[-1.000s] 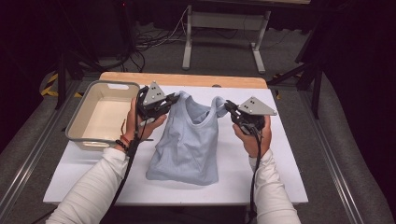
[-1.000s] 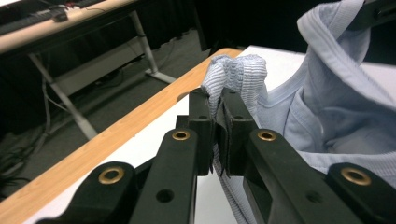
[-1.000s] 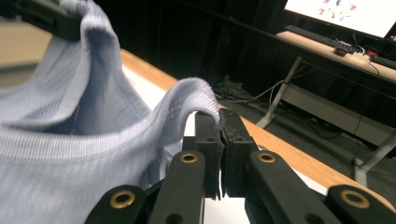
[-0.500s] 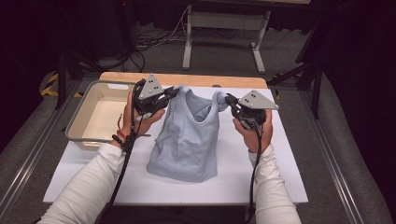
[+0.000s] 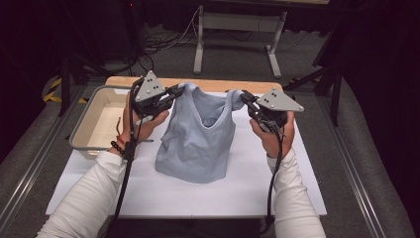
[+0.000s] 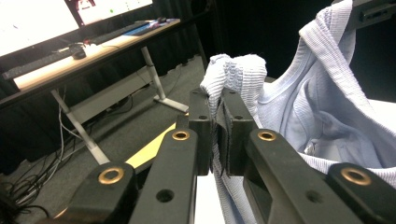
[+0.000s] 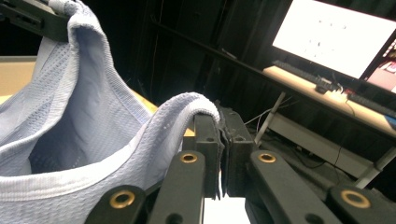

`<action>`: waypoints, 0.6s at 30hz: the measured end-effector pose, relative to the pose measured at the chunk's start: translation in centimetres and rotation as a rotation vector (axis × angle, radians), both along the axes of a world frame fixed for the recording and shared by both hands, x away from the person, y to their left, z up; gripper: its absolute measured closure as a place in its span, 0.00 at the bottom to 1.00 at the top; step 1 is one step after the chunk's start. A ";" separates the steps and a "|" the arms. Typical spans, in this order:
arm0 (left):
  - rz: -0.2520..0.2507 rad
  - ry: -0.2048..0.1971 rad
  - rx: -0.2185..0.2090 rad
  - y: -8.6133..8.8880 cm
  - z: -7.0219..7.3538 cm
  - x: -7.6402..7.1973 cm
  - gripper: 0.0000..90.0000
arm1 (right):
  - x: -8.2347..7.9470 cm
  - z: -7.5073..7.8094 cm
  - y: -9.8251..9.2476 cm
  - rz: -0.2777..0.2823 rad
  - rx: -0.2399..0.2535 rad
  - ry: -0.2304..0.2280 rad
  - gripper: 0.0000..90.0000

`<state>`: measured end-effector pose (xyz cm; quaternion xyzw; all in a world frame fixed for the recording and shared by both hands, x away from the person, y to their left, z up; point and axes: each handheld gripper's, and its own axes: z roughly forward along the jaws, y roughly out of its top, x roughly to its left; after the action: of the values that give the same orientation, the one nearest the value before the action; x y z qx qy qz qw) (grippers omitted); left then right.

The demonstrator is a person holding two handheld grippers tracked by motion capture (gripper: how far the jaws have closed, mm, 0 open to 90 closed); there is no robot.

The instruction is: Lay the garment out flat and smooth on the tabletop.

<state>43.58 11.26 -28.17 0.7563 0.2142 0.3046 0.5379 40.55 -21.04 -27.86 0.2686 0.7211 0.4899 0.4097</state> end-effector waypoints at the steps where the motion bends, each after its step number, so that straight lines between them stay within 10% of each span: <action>1: 0.001 -0.001 -0.003 0.1 0.1 -0.1 0.94 | -0.1 0.2 0.0 0.002 0.002 -0.007 0.97; 18: -0.026 -0.075 -0.058 2.0 2.7 -3.6 0.94 | -4.1 4.4 -0.4 0.017 0.019 -0.103 0.97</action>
<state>39.97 13.28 -25.43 0.7314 0.1927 0.3193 0.5710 36.44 -21.43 -23.44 0.2407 0.6966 0.5132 0.4398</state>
